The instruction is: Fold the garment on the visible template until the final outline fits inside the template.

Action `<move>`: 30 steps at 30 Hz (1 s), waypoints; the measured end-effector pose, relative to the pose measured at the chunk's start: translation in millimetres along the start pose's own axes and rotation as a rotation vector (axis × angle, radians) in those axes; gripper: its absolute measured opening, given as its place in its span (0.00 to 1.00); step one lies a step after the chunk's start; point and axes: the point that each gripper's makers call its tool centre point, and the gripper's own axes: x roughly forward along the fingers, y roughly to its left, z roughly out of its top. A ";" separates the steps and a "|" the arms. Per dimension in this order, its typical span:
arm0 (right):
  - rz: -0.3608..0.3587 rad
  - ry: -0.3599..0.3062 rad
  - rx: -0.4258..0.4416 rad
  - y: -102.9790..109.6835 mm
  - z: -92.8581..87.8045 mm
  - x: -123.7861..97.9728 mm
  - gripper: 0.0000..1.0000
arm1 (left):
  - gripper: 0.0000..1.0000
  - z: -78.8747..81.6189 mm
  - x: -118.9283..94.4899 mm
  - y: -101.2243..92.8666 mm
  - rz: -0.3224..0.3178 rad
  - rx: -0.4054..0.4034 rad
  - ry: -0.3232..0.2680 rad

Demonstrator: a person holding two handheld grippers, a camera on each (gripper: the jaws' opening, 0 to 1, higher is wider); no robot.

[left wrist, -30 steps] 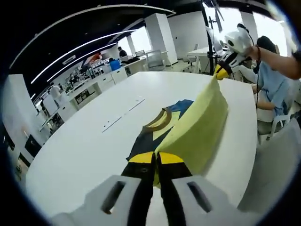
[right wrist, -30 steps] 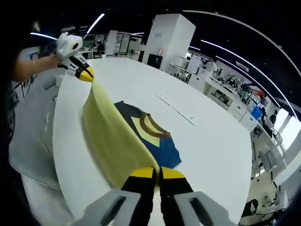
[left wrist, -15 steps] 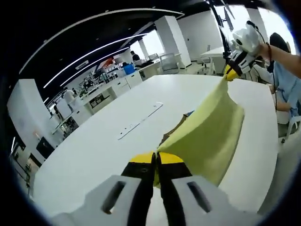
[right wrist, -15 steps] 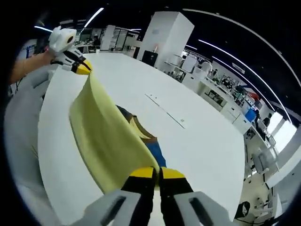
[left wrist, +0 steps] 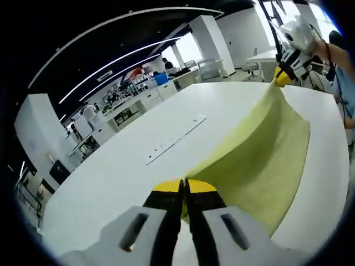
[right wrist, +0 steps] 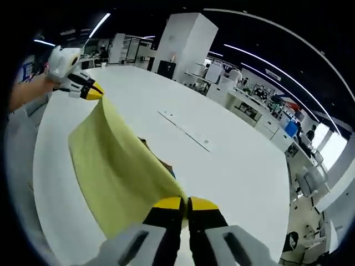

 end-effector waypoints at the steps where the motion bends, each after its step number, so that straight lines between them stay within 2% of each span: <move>1: 0.008 0.013 0.020 -0.1 -3.4 6.2 0.00 | 0.00 -3.0 4.1 0.7 0.001 -0.006 0.006; 2: 0.012 0.020 0.048 0.0 -5.5 9.9 0.00 | 0.00 -4.8 6.7 1.3 0.002 -0.017 0.007; 6: 0.017 0.040 0.059 -2.7 -11.7 29.2 0.00 | 0.00 -14.8 20.9 2.8 0.006 -0.061 0.016; 15: 0.050 0.072 0.066 -2.0 -29.0 59.3 0.00 | 0.00 -39.9 47.2 0.1 0.027 -0.065 0.044; 22: 0.066 0.108 0.066 -0.1 -43.4 83.5 0.00 | 0.00 -64.2 66.9 -7.1 0.009 -0.064 0.077; 26: 0.073 0.128 0.061 -0.5 -49.7 92.7 0.00 | 0.00 -65.5 75.2 -6.3 0.014 -0.055 0.067; 30: 0.076 0.143 0.075 -1.3 -55.6 101.0 0.00 | 0.00 -64.9 83.1 -6.5 0.022 -0.011 0.064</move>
